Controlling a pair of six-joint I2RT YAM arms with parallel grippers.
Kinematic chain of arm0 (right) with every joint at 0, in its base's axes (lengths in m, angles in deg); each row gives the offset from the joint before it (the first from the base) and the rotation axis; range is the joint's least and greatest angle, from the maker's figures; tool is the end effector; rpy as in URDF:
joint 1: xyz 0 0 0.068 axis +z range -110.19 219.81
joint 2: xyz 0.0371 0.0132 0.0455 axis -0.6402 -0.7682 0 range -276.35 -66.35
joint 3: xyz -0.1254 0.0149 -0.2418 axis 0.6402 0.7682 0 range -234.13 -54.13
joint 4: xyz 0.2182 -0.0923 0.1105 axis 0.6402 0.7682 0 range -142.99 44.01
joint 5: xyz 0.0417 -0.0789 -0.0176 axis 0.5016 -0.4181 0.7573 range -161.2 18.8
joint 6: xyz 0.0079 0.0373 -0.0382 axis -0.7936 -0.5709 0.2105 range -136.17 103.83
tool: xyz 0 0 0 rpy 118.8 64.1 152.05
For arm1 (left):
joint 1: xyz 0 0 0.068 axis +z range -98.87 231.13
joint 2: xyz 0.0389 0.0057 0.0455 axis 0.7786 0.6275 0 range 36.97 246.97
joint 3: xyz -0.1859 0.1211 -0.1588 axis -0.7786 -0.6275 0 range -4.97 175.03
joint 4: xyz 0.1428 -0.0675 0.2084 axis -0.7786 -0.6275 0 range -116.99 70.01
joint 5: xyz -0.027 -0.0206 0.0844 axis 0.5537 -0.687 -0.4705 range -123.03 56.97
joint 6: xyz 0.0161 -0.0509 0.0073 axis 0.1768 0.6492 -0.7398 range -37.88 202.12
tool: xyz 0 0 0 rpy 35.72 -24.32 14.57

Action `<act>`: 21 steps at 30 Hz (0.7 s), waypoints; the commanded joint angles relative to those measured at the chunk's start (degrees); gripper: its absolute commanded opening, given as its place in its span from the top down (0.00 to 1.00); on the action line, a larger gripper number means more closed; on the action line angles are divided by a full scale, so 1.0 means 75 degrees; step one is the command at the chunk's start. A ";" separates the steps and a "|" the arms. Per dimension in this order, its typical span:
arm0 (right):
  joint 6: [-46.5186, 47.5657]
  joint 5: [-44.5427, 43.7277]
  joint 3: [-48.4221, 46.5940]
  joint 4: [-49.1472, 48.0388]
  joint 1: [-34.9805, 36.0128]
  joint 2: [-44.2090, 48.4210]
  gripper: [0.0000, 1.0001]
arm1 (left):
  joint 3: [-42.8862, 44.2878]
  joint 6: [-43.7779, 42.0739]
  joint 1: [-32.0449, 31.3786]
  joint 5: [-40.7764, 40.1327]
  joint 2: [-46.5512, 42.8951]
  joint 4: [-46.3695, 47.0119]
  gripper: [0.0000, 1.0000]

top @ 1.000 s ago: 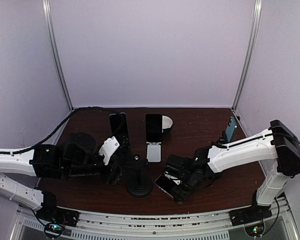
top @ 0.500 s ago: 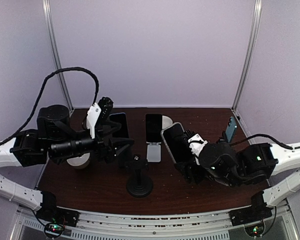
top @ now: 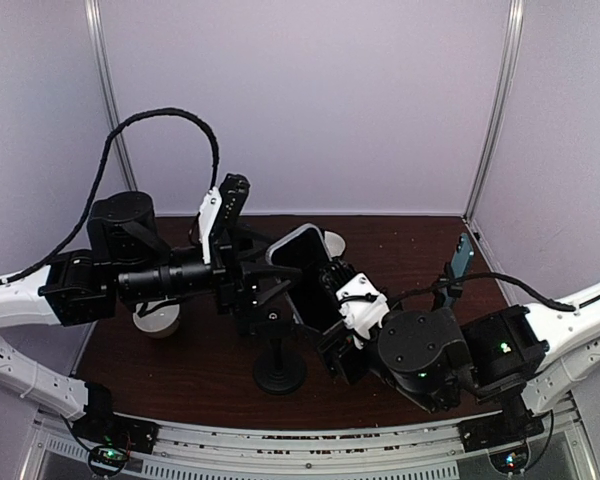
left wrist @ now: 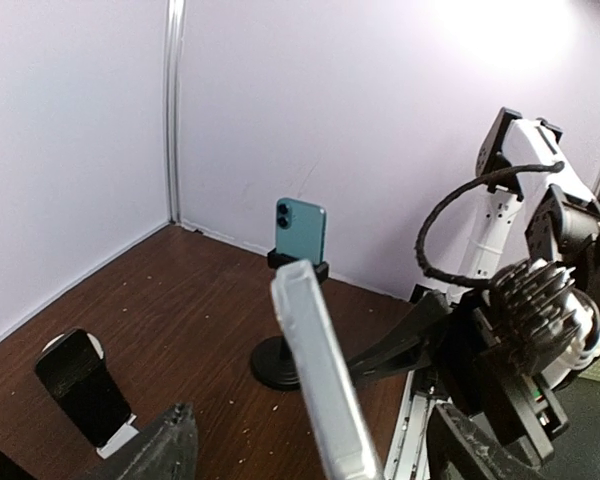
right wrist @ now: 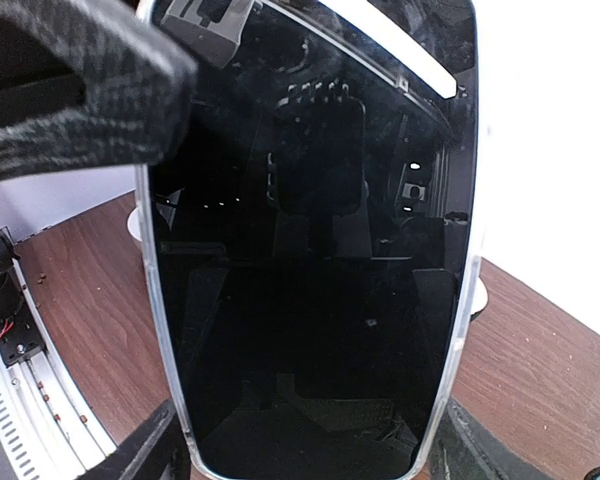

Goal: Place the phone on the phone stand

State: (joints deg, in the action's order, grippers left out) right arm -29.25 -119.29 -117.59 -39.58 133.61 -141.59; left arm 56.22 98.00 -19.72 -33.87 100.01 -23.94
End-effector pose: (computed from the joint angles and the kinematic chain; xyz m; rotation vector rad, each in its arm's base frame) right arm 0.0070 0.2945 0.3359 -0.7822 1.7125 0.4421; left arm 0.0845 -0.2418 0.3899 0.8208 1.6036 -1.1079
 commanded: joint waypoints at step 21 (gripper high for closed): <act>0.1475 0.5019 0.1414 -0.1099 -0.1024 0.2371 0.00 | -0.1334 -0.1104 0.0025 0.2496 -0.0599 0.1556 1.00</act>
State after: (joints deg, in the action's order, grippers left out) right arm -18.10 -104.23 -110.14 -45.59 132.34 -130.49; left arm 47.23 96.49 -19.59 -22.24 97.67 -17.82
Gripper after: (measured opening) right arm 0.999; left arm 0.095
